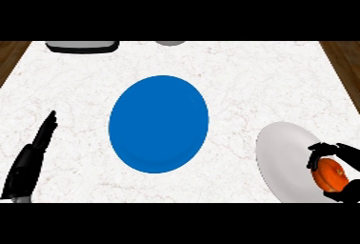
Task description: Pick the squash from the plate and place it in the plate
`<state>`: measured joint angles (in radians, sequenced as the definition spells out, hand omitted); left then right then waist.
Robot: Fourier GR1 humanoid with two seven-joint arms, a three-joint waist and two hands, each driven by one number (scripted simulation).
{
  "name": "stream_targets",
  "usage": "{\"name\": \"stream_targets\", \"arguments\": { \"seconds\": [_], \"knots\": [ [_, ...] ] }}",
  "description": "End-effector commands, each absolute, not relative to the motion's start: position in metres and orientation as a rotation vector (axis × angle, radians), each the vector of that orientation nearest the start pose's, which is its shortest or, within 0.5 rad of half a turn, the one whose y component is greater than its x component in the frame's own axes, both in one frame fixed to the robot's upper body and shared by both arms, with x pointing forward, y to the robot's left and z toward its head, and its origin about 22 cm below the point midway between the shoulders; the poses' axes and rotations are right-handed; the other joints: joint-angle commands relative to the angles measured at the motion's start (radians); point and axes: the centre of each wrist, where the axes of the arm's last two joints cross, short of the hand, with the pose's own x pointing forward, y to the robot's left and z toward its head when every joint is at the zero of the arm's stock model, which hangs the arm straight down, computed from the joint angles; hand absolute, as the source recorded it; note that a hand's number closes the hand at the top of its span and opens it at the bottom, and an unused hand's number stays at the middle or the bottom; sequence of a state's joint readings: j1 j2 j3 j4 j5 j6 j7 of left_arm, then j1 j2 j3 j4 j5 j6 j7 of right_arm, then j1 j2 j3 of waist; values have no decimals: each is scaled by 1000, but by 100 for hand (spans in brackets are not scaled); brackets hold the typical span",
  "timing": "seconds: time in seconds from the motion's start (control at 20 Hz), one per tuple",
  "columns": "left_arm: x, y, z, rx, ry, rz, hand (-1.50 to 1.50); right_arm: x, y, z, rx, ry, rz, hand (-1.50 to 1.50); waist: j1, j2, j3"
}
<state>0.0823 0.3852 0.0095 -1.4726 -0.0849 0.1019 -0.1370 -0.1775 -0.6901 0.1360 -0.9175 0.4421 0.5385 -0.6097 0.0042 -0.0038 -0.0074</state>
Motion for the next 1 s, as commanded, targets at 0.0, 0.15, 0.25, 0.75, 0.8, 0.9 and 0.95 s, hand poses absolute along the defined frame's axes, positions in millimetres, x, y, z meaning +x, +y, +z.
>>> {"name": "stream_targets", "arguments": {
  "seconds": [0.0, 0.15, 0.25, 0.75, 0.8, 0.9, 0.95],
  "knots": [
    [228, 343, 2, 475, -1510, -297, 0, 259, -411, -24, 109, -1180, 1136, 150, -2, 4, 7],
    [219, 339, -6, 466, -1507, -288, 0, 277, -401, -9, -209, -1138, 1090, 150, -2, 3, 7],
    [220, 343, 1, 481, -1505, -303, 0, 286, -394, -3, -478, -1077, 1032, 150, -3, 0, 5],
    [207, 347, -6, 474, -1511, -288, 0, 317, -312, 40, -1068, -1193, 816, 150, -5, -2, 6],
    [221, 344, -12, 504, -1496, -264, 0, 301, -323, 43, -1091, -1248, 815, 150, -27, -2, 6],
    [213, 340, 3, 485, -1501, -285, 0, 300, -303, 59, -1177, -1307, 797, 150, -16, -5, 6],
    [214, 330, -1, 491, -1509, -286, 0, 301, -313, 79, -1205, -1377, 790, 150, -20, -5, 7]
  ]
}}
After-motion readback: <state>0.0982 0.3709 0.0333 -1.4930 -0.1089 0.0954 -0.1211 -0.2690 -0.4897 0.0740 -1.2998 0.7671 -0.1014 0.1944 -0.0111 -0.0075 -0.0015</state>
